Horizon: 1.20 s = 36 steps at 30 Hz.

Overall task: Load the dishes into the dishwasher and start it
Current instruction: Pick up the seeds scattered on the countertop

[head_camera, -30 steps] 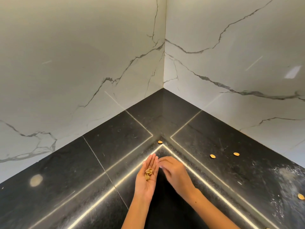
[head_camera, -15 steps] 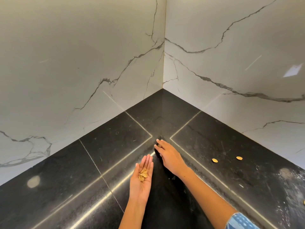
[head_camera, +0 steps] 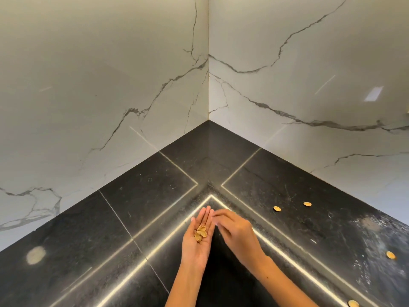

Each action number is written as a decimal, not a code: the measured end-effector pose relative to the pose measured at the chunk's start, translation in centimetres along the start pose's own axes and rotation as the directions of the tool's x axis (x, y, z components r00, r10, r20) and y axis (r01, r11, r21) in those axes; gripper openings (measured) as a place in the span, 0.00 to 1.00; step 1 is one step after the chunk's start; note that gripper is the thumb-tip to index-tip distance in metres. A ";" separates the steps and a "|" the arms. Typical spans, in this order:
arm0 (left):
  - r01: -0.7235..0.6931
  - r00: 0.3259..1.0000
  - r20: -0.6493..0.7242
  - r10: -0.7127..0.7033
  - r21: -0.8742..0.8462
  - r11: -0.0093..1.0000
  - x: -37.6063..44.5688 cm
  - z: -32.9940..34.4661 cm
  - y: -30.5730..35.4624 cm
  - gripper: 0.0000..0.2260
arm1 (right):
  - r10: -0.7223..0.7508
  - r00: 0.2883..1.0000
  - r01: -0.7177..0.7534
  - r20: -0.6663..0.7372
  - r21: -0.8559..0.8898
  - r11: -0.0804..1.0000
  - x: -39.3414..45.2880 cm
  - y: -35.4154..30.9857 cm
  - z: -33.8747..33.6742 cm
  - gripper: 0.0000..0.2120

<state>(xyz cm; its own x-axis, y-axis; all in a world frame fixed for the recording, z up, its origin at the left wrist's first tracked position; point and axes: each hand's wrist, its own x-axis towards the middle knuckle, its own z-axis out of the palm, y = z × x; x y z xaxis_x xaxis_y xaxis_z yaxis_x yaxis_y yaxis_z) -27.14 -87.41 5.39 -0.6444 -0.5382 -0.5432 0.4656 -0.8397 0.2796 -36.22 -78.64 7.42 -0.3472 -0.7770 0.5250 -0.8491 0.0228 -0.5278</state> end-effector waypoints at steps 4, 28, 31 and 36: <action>0.098 0.994 0.058 -0.097 -0.012 0.995 0.2 1.7 -2.7 0.17 | 0.033 0.998 -0.028 -0.059 0.070 0.997 -1.2 0.4 -2.2 0.04; 0.217 0.967 0.085 -0.240 0.219 0.951 0.3 4.4 -11.0 0.17 | 0.248 0.961 -0.272 -0.122 -0.256 0.928 -9.1 6.5 -8.8 0.09; 0.264 0.952 0.099 -0.289 0.214 0.941 0.2 5.2 -12.4 0.16 | 0.175 0.977 -0.199 -0.120 -0.228 0.953 -8.6 4.8 -9.3 0.10; 0.355 0.916 0.118 -0.384 0.208 0.911 0.3 6.2 -15.4 0.20 | 0.265 0.963 -0.269 -0.049 -0.200 0.942 -9.4 5.1 -10.2 0.17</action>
<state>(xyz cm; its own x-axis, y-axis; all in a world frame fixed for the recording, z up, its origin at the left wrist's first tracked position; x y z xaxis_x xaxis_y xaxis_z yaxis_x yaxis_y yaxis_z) -38.23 -75.13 5.83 -0.8407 -0.1794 -0.5110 0.0696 -0.9715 0.2266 -41.36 -64.78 6.60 -0.5789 -0.7114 0.3985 -0.7859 0.3565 -0.5053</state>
